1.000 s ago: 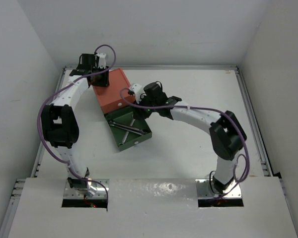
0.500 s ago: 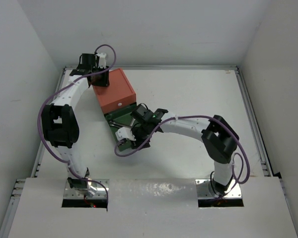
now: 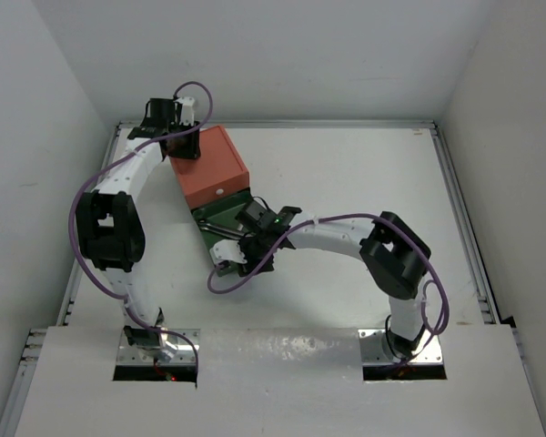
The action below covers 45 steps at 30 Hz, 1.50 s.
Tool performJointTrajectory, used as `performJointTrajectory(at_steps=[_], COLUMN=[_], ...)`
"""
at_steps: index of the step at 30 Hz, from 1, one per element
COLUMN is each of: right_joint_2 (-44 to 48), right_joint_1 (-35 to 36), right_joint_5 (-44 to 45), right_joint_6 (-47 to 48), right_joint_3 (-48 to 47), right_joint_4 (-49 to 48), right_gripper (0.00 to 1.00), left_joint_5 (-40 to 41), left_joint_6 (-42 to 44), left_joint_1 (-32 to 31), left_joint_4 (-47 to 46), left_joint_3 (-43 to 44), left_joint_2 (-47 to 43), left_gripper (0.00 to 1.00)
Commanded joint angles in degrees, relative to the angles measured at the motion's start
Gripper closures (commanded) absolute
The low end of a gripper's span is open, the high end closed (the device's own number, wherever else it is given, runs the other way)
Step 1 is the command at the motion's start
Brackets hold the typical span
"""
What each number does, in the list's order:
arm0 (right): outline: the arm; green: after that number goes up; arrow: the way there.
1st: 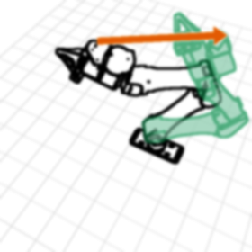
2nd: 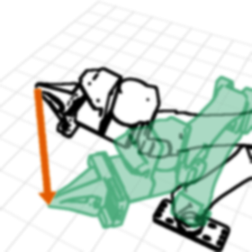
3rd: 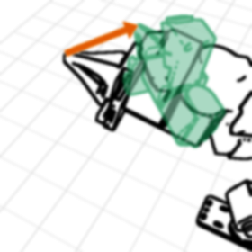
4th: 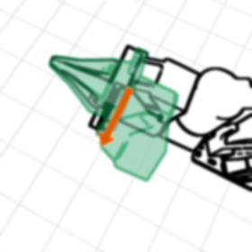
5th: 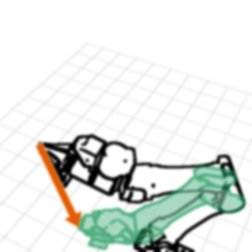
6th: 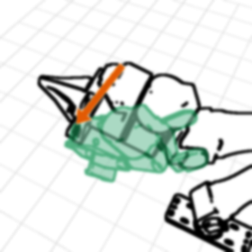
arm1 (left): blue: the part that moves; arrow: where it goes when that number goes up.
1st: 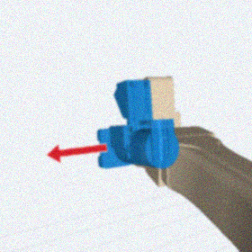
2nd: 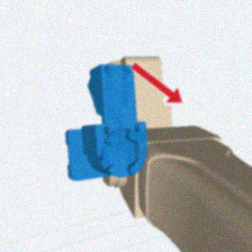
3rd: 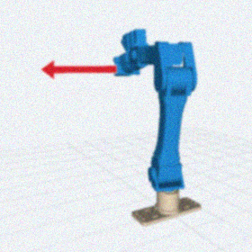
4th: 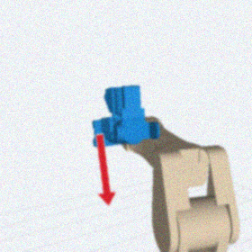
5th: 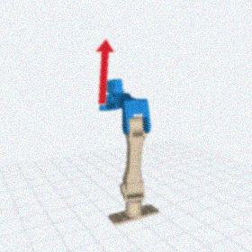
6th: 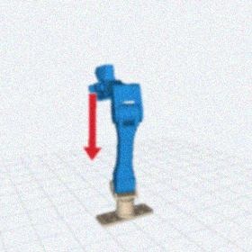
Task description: Sort the tools into containers
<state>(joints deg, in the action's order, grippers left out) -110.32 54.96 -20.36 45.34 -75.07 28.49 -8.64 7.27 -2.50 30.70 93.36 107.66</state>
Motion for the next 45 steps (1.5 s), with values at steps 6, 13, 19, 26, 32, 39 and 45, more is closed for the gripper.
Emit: performJointTrajectory(at_steps=[6,13,19,26,32,39,45], right_joint_2=[6.08,3.9,-1.12,-5.24,-5.61,-7.1,-7.98], right_joint_1=[2.43,2.34,1.64,1.47,1.29,0.32,0.32], right_joint_5=[0.06,8.05,8.67,9.28,9.55,7.79,7.79], right_joint_6=[1.15,0.53,1.33,0.63,0.71,0.8,0.89], right_joint_3=[-3.41,-5.7,-7.73,-7.2,-5.35,-6.4,-7.81], right_joint_4=[-1.95,-1.61,1.22,0.08,-2.56,0.07,0.6], right_gripper=[0.47,0.41,0.38,0.52,0.67,0.62,0.85], left_joint_5=[-0.5,-0.58,-0.58,-0.58,-0.67,-0.76,-0.76], left_joint_6=[0.2,0.2,0.2,0.29,0.29,0.29,0.29], left_joint_1=[0.92,0.92,0.92,0.92,0.92,0.92,0.92], left_joint_4=[2.35,2.52,2.52,2.44,2.52,2.44,2.52], left_joint_3=[0.94,0.94,0.86,0.59,0.51,0.51,0.51], left_joint_2=[1.5,1.5,1.5,1.59,1.42,1.42,1.5], left_gripper=[0.64,0.64,0.64,0.64,0.64,0.64,0.64])
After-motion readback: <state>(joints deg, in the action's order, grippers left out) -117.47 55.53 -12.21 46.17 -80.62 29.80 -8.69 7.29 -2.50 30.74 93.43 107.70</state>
